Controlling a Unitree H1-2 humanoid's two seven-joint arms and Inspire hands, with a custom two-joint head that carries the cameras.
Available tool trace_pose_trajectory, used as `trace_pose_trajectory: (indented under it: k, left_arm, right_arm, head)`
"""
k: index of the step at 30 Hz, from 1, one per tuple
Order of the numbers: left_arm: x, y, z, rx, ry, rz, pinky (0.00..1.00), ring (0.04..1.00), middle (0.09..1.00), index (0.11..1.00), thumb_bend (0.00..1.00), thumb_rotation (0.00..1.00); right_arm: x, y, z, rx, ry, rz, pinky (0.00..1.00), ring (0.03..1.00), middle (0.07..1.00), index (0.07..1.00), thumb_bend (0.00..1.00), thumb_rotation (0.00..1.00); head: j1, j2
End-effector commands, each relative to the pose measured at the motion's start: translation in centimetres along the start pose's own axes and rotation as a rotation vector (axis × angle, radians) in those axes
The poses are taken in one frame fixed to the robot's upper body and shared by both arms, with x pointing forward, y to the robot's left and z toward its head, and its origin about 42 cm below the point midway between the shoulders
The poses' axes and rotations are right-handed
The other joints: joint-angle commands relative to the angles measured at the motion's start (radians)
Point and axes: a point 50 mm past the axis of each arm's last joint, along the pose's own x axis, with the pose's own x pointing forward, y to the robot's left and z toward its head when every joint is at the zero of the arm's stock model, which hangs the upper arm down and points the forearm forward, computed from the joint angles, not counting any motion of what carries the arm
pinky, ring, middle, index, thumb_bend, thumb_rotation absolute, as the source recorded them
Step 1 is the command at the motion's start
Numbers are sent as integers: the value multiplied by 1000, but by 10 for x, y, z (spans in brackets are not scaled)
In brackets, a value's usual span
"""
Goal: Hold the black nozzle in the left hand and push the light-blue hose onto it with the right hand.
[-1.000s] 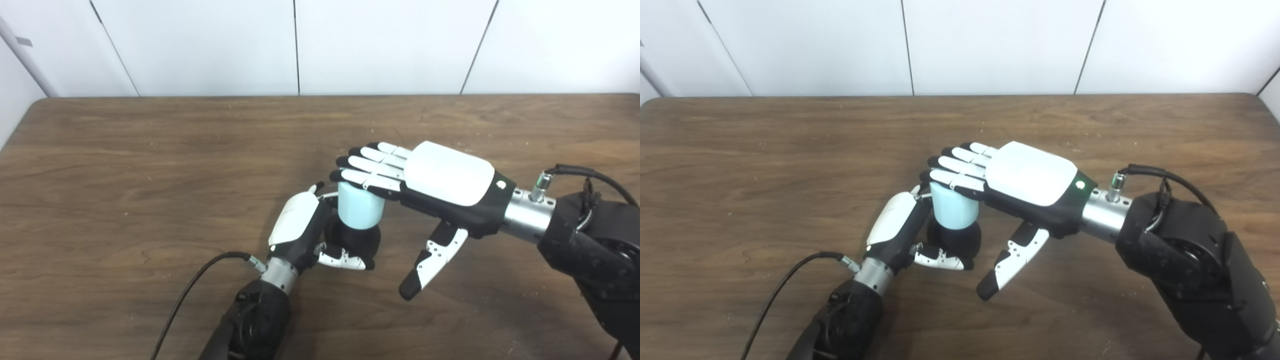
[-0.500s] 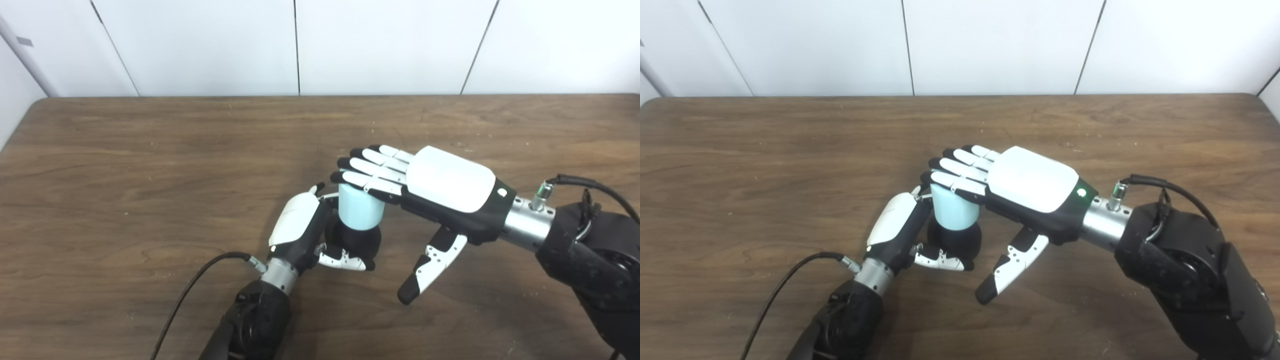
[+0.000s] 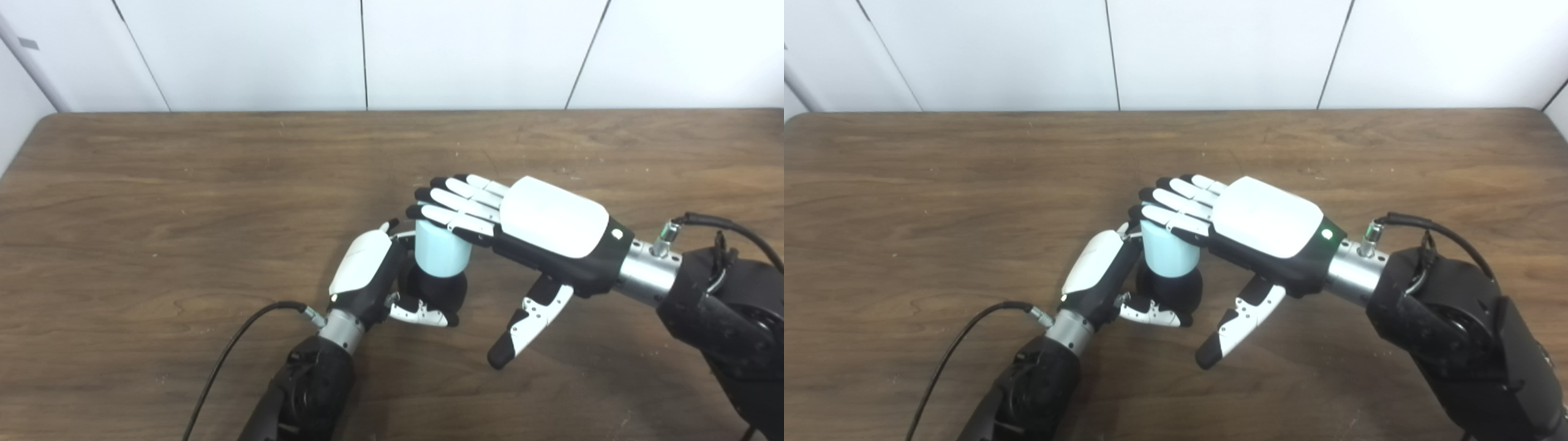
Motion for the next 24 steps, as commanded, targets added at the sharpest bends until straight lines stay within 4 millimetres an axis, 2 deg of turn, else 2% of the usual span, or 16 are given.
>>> trace_pose_trajectory:
  k: [1, 24]
  left_arm:
    - [-9, -12, -26, 21, 135, -99, 1000, 724, 481, 504, 521, 0]
    - [-9, -13, -25, 25, 130, -94, 1000, 727, 487, 498, 522, 0]
  right_arm:
    - [-4, 9, -4, 0, 14, 82, 1000, 1000, 1000, 965, 739, 1000]
    - [-4, 19, -6, 13, 17, 105, 1000, 1000, 998, 965, 731, 1000]
  head:
    - [1, 1]
    - [-1, 8]
